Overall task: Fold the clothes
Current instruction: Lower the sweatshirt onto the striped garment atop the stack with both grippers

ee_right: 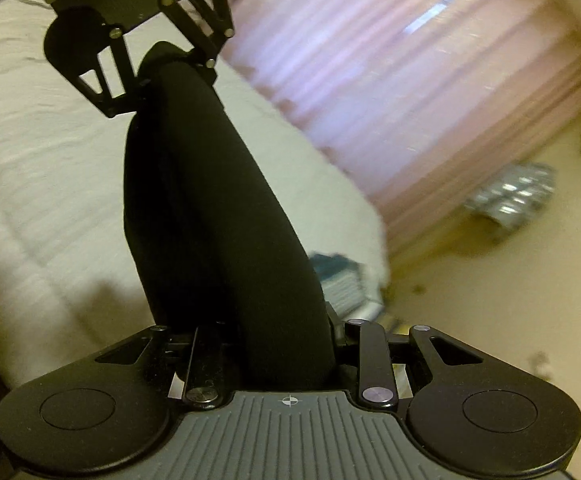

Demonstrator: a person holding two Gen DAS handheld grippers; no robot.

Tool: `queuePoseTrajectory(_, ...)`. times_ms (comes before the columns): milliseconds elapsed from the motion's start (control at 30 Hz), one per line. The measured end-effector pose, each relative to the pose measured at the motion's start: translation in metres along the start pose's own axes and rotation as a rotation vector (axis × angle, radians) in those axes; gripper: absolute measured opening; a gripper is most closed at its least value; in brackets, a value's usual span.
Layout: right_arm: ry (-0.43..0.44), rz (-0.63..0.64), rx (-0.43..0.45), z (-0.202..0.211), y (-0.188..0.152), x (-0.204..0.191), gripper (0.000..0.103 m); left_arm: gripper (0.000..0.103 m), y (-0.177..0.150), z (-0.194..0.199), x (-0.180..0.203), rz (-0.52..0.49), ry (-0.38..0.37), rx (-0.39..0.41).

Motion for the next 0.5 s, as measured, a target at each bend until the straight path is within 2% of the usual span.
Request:
queuePoseTrajectory(133,-0.117,-0.011,-0.007,0.015,0.005,0.071,0.030,0.028,0.033,-0.071,-0.053,-0.004,0.063,0.083)
queuePoseTrajectory(233,-0.182,0.012,-0.002,0.021,0.004,0.132,0.030,0.028,0.051,-0.118,-0.085,0.020,0.109,0.100)
queuePoseTrajectory(367,-0.224,0.074,0.020,-0.006,-0.002,0.204,0.030,0.028,0.069,-0.188,-0.113,0.052,0.170,0.064)
queuePoseTrajectory(500,-0.203,0.141,0.058,-0.056,-0.014,0.286,0.030,0.028,0.083,-0.282,-0.139,0.077,0.219,-0.019)
Point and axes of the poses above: each gripper's, at about its wrist camera, not at the fingertips, and z roughly against the way its jaws point, x to its right, y to its top, the point moved 5 cm from there along -z, roughly the way its jaws point, and after that the axes turned 13 degrees about y, right-handed, at the moved point
